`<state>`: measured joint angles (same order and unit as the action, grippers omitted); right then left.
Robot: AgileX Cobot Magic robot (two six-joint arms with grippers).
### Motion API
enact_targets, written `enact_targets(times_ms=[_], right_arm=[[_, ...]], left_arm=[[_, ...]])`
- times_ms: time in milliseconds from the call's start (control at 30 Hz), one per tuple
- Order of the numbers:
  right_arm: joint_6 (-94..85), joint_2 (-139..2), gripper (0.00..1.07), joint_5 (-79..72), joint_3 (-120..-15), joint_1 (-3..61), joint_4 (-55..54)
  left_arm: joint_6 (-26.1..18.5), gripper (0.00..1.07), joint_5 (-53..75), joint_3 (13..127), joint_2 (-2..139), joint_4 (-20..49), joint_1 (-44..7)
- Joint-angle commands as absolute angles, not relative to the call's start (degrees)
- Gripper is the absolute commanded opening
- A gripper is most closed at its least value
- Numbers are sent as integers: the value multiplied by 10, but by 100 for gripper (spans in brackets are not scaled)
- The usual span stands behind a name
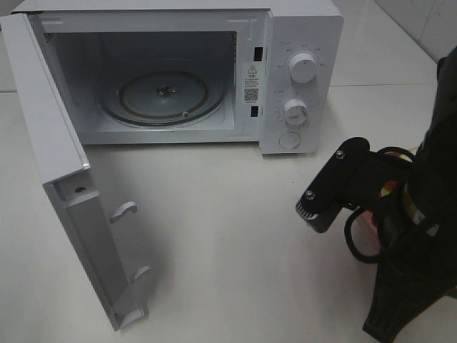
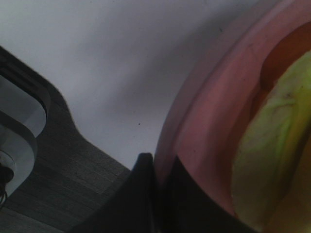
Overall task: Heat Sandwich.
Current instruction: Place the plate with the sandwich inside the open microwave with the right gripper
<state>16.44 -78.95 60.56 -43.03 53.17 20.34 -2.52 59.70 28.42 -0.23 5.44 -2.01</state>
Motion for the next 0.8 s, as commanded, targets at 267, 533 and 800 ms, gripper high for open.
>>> enact_targets(times_ms=[267,533,800], right_arm=[[110,-781,0,618,-427,594,231],[48,-780,0,614,-427,594,232],[-26,-780,0,586,-427,594,232]], left_arm=[[-22,92,592,282,-17,59,-23],[-22,92,592,282,-17,59,-23],[-22,92,592,282,-17,59,-23]])
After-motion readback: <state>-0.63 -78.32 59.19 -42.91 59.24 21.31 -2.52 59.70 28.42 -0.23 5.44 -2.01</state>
